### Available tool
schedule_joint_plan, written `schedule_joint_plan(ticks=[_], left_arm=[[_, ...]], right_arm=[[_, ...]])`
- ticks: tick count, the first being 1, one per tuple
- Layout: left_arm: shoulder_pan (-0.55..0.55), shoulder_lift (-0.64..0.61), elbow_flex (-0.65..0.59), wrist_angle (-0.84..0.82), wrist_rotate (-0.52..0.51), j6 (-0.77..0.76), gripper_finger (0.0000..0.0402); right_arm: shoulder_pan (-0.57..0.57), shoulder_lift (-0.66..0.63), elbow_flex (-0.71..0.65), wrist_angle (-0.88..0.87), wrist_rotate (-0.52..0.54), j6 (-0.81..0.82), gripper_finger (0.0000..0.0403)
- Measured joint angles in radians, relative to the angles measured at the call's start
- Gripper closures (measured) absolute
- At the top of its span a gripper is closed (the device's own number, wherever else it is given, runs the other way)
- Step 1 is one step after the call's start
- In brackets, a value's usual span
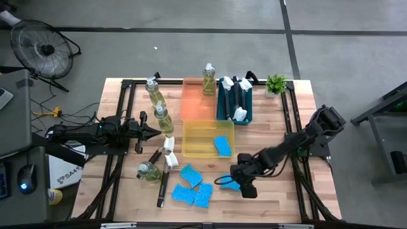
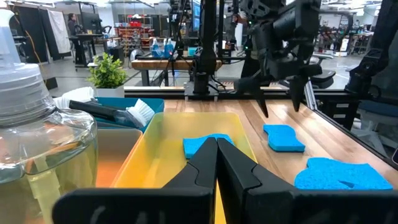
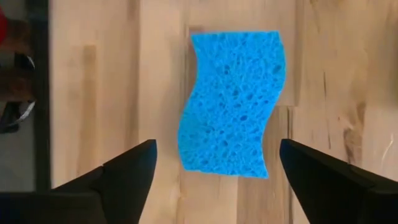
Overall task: Pick & Place Kitchen Sink Supplies
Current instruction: Stack the sponge on top of the sponge in the yellow bin
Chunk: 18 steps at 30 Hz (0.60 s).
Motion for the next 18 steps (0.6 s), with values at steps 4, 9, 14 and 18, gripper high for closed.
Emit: schedule_joint_plan(ticks=[4,9,14,18], left_arm=[[0.0,0.0,0.0,0.0,0.0,0.0,0.0401],[0.0,0.0,0.0,0.0,0.0,0.0,0.0401],[0.0,0.0,0.0,0.0,0.0,0.0,0.0401],[0.0,0.0,0.0,0.0,0.0,0.0,0.0401]], right_arm=[[0.01,0.04,0.0,0.002,0.025,0.053,0.0049],[0.02,0.072,0.0,0.015,0.058,0.084,0.0023],[0.031,0.074,0.0,0.024,0.075,0.059,0.0006],[0.037,0.074,0.0,0.013,0.105,0.039,0.0003]])
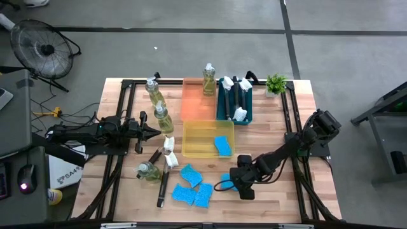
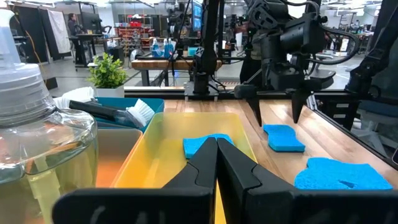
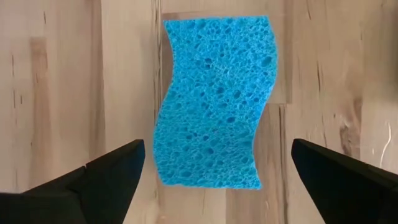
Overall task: Pick & Place Kitchen Sink Supplies
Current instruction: Stack the sponge on top of the sponge in the yellow bin
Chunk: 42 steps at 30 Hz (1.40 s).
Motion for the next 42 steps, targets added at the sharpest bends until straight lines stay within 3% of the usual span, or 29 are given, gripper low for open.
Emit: schedule_joint_plan(ticks=[25,42], left_arm=[[0.0,0.0,0.0,0.0,0.0,0.0,0.0401],[0.0,0.0,0.0,0.0,0.0,0.0,0.0401]], right_arm=[[0.017,0.123,0.005,0.078,0.041,0.002,0.0007],[0.022,0.129,0.003,0.076,0.104,-0.022,0.0079]])
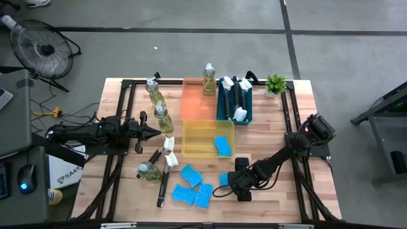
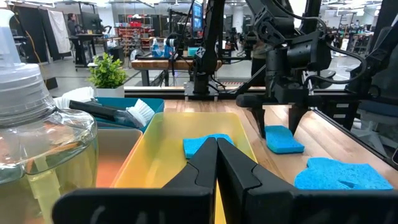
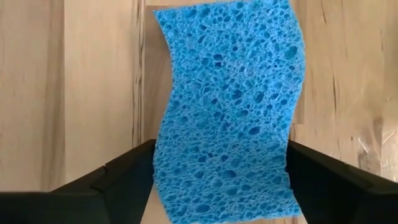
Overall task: Pick & Place Kitchen Sink Supplies
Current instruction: Stack the sponge on top of the sponge in the yellow bin
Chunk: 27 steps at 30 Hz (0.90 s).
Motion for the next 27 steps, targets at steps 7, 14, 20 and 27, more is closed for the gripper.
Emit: schedule_joint_plan(ticks=[7,14,20,27], left_arm=[[0.0,0.0,0.0,0.0,0.0,0.0,0.0401],[0.0,0.0,0.0,0.0,0.0,0.0,0.0401],[0.0,0.0,0.0,0.0,0.0,0.0,0.0401],[0.0,0.0,0.0,0.0,0.0,0.0,0.0401]], right_arm=[[-0.001,0.0,0.0,0.007,0.002,-0.002,0.0106],[-0.002,-0.01,-0.002,0.012,-0.001,-0.002,0.0136],[-0.003,-0.037,-0.005,0.003,0.027,-0.003,0.0143],[-0.006,-0.041,0.069,-0.015,0.033,-0.048,0.0144]])
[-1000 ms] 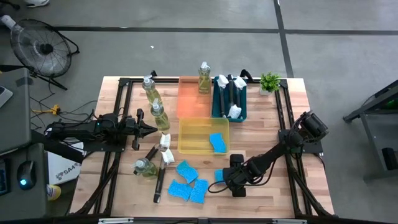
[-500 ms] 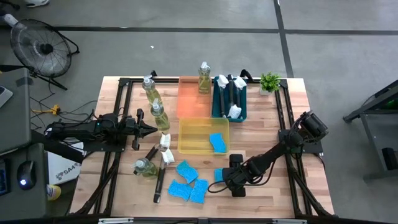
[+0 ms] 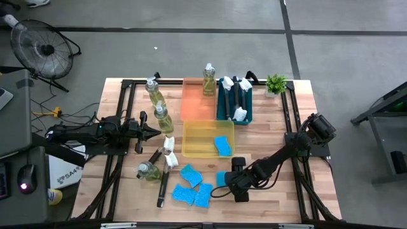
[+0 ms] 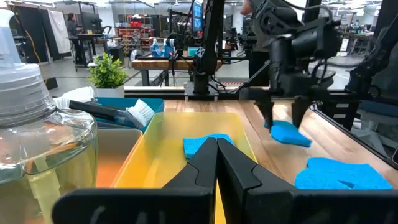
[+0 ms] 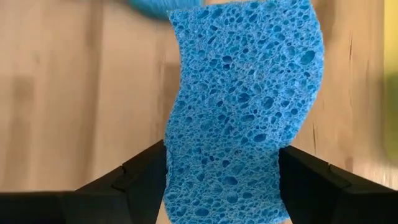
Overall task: Pick & Place Kitchen Sink Supplies
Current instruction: Stack the sponge on top of the sponge in the yellow bin
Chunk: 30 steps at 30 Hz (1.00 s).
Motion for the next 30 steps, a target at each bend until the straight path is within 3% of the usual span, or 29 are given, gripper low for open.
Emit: schedule_joint_plan(ticks=[10,20,30], left_arm=[[0.0,0.0,0.0,0.0,0.0,0.0,0.0401],[0.0,0.0,0.0,0.0,0.0,0.0,0.0401],[0.0,0.0,0.0,0.0,0.0,0.0,0.0401]], right_arm=[[-0.061,-0.003,0.128,-0.017,0.002,0.049,0.0144],[-0.157,-0.003,0.167,-0.061,-0.004,0.62,0.0144],[-0.21,-0.033,0.167,-0.062,0.038,0.882,0.0144]])
